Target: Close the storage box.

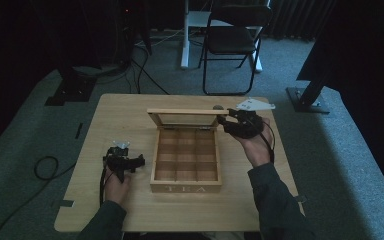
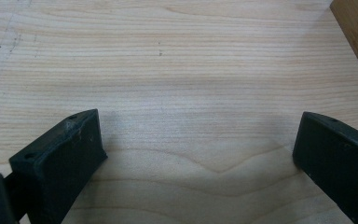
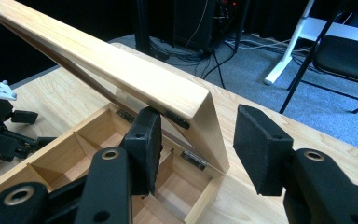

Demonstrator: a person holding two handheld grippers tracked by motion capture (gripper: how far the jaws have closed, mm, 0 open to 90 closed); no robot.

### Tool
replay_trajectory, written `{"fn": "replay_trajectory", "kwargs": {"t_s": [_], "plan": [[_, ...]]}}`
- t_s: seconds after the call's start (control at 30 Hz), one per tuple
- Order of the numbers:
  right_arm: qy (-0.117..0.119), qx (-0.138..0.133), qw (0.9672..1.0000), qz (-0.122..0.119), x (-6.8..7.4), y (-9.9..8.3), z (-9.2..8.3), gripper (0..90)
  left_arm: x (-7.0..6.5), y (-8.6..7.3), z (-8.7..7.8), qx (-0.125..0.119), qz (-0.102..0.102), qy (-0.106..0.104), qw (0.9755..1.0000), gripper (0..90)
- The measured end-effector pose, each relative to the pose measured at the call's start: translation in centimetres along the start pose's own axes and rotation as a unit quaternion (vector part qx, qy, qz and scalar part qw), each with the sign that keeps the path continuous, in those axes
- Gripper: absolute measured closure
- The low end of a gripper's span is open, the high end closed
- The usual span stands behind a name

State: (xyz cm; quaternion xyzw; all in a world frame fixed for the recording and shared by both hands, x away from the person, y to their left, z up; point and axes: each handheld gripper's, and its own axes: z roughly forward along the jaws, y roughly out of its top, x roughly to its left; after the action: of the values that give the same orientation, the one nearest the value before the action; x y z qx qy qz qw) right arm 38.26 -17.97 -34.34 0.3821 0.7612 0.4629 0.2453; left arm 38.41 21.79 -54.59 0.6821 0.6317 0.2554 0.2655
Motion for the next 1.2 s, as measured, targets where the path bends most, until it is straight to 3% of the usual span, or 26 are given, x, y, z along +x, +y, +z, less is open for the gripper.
{"fn": "replay_trajectory", "kwargs": {"t_s": [0.33,1.2], "plan": [[0.005,0.004,0.9999,-0.008,1.0,-1.3,-0.3,50.9,0.0,0.0,0.0,-0.003,-0.002,0.0,1.0,1.6],[0.024,0.008,0.9997,0.001,2.4,-4.3,-1.6,50.2,0.0,0.0,0.0,-0.002,-0.001,0.0,1.0,1.6]]}}
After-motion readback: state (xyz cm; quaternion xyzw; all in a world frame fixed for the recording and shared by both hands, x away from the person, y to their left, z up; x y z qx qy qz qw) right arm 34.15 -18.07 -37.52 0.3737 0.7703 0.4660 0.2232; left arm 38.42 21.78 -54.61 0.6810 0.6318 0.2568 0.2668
